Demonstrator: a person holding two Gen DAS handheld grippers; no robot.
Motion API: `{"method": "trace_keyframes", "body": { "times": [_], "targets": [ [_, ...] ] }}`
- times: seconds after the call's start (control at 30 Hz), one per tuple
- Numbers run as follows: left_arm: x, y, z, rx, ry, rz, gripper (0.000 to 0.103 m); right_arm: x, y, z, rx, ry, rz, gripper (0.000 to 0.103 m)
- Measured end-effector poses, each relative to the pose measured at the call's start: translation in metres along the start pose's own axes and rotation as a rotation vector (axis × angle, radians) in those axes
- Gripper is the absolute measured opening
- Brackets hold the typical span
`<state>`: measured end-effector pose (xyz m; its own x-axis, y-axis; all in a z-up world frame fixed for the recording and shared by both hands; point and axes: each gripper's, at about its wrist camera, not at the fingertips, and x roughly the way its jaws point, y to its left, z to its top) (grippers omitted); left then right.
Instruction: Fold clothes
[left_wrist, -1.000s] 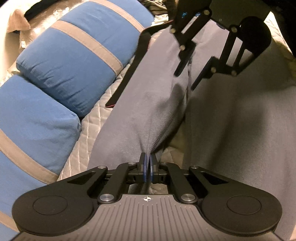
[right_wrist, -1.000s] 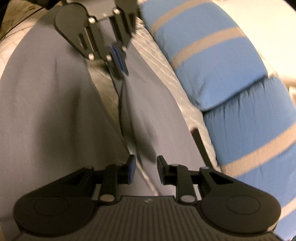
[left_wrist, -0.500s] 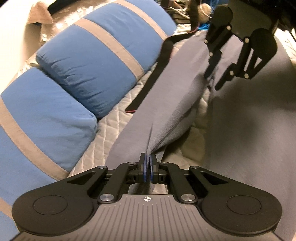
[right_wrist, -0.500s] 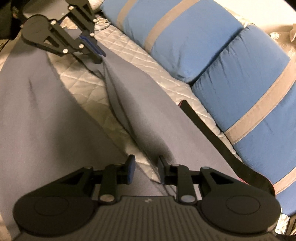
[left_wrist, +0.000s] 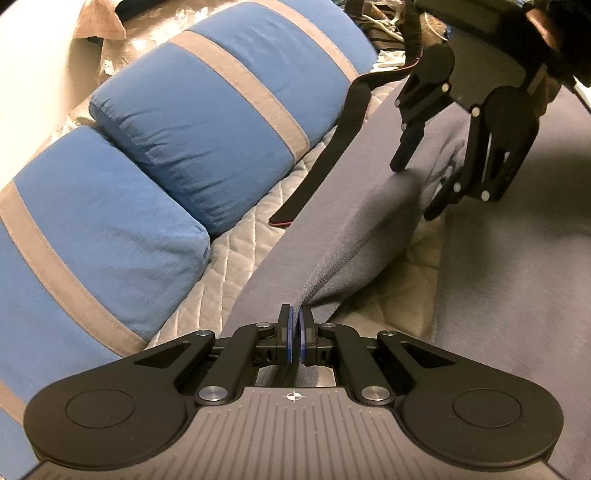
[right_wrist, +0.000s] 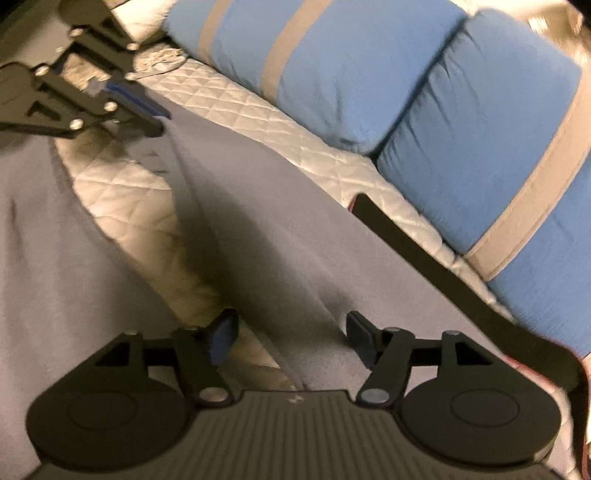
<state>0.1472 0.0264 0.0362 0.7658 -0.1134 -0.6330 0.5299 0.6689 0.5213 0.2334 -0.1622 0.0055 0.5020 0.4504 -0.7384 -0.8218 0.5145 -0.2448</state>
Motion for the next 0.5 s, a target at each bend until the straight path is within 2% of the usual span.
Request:
{"method": "trace_keyframes", "body": {
  "times": [0.1,0.17,0.33,0.43,0.5],
  "targets": [
    [0.004,0.000,-0.001,-0.016,0.005,0.008,0.004,-0.002,-0.004,-0.001,-0.005,0.000,-0.018,0.078],
    [0.006,0.001,-0.001,-0.021,0.011,0.014,0.004,-0.018,-0.003,0.001,-0.024,-0.038,-0.014,0.078],
    [0.010,0.003,0.000,-0.038,0.021,0.029,0.004,-0.054,0.013,0.000,-0.122,-0.145,0.077,0.075],
    [0.013,0.003,0.000,-0.039,0.027,0.044,0.004,-0.054,0.026,-0.002,-0.172,-0.132,0.163,0.073],
    [0.015,0.004,0.001,-0.046,0.031,0.049,0.004,-0.049,0.029,-0.003,-0.186,-0.109,0.166,0.073]
  ]
}}
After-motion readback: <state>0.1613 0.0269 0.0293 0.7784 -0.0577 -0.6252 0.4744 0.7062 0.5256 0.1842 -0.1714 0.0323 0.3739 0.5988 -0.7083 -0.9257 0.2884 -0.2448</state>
